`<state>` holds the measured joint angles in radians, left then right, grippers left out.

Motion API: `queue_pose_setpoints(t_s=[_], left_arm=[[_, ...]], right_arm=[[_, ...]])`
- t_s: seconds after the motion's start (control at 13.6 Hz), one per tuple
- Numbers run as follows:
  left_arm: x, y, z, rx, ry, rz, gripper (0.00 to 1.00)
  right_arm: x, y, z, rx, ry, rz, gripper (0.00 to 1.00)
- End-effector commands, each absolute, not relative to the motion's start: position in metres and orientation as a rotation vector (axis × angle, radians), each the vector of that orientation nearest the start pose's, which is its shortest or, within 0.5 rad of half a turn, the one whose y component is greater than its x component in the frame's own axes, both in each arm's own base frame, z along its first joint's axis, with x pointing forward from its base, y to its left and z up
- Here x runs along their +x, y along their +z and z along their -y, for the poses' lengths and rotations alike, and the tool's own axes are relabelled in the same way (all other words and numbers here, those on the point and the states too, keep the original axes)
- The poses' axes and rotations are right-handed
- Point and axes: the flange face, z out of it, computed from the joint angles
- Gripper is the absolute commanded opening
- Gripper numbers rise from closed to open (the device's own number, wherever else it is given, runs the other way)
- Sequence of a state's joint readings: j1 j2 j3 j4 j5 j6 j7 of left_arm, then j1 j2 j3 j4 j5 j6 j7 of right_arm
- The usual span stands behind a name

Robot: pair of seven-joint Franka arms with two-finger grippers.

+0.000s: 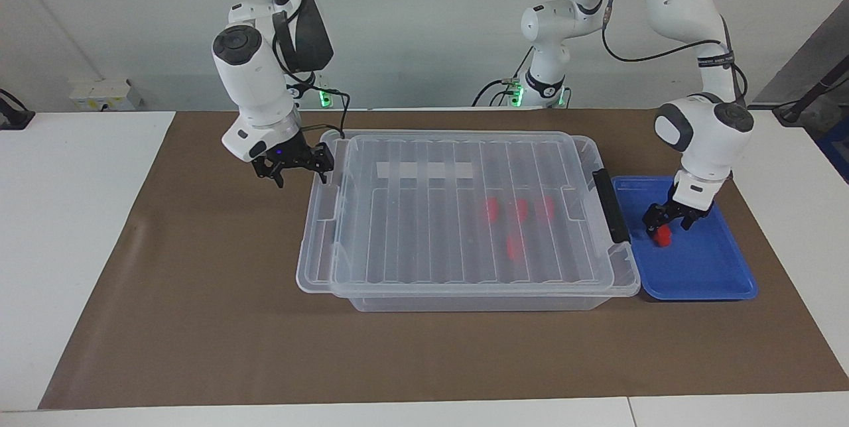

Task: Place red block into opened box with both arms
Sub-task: 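Slide the clear lid away from the blue tray with the right gripper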

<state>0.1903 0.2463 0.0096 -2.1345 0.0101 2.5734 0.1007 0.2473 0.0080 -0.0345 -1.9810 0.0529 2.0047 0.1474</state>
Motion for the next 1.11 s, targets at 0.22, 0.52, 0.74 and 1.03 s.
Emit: queue_pose_setpoints(t_s=[0.22, 0.52, 0.74, 1.03], left_arm=[[0.573, 0.307, -0.117, -3.080, -0.309, 0.143, 0.95], [0.573, 0.306, -0.116, -3.081, -0.307, 0.141, 0.68], [0.574, 0.306, -0.116, -3.081, -0.307, 0.141, 0.43], [0.573, 0.306, -0.116, -3.082, -0.302, 0.141, 0.09]], right_arm=[[0.542, 0.456, -0.111, -3.082, -0.004, 0.038, 0.98], [0.545, 0.454, -0.089, -3.082, -0.003, 0.066, 0.98], [0.550, 0.452, -0.059, -3.082, -0.010, 0.114, 0.98], [0.551, 0.451, -0.029, -3.081, 0.000, 0.181, 0.98]])
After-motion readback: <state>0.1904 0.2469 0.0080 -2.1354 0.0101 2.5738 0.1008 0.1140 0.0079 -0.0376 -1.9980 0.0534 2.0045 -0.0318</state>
